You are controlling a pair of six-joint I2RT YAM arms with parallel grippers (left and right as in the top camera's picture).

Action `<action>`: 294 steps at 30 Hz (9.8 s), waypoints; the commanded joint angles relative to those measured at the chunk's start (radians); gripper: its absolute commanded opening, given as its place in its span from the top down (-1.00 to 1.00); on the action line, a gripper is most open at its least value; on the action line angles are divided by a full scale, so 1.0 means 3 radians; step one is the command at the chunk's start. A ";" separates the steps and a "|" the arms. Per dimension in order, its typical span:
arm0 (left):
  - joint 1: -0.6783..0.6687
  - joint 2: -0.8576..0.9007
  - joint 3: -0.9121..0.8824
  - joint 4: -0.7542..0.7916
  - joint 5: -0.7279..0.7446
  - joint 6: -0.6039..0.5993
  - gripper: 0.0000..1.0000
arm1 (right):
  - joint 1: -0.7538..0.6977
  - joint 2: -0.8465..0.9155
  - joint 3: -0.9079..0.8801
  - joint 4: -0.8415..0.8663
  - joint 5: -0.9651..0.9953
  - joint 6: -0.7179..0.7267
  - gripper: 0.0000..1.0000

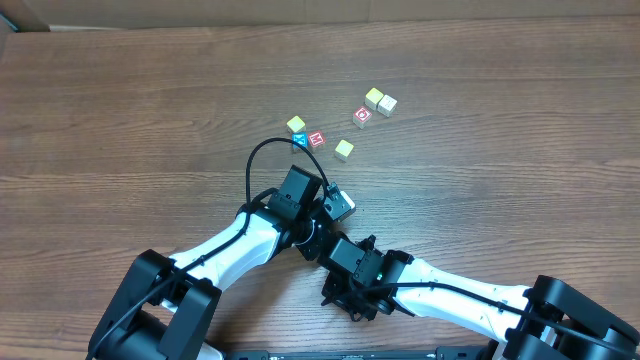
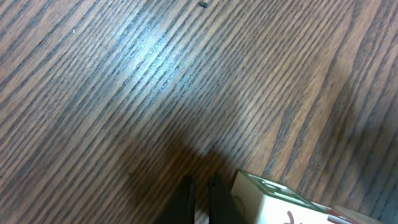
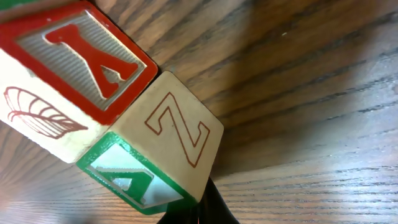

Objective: Flip 3 blocks

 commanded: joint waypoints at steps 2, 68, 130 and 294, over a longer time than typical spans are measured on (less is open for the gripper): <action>-0.0069 0.0050 0.0014 -0.0014 0.0186 0.0062 0.92 | -0.0009 0.0032 0.0005 0.0053 0.0126 0.0015 0.92; -0.0062 0.0052 0.0014 0.0224 -0.0345 -0.0276 0.92 | -0.0009 0.0032 0.0004 0.0052 0.0126 0.0003 0.92; 0.2055 -0.0739 0.0075 -0.0829 -0.0549 -0.2304 0.68 | -0.1104 -0.1442 0.0088 -0.2157 0.1298 0.0327 0.92; 0.2049 -0.4312 0.0810 -0.3203 -0.0248 -0.1258 -0.99 | -0.2873 -0.5294 -0.2379 0.1189 0.0841 -0.5263 -1.00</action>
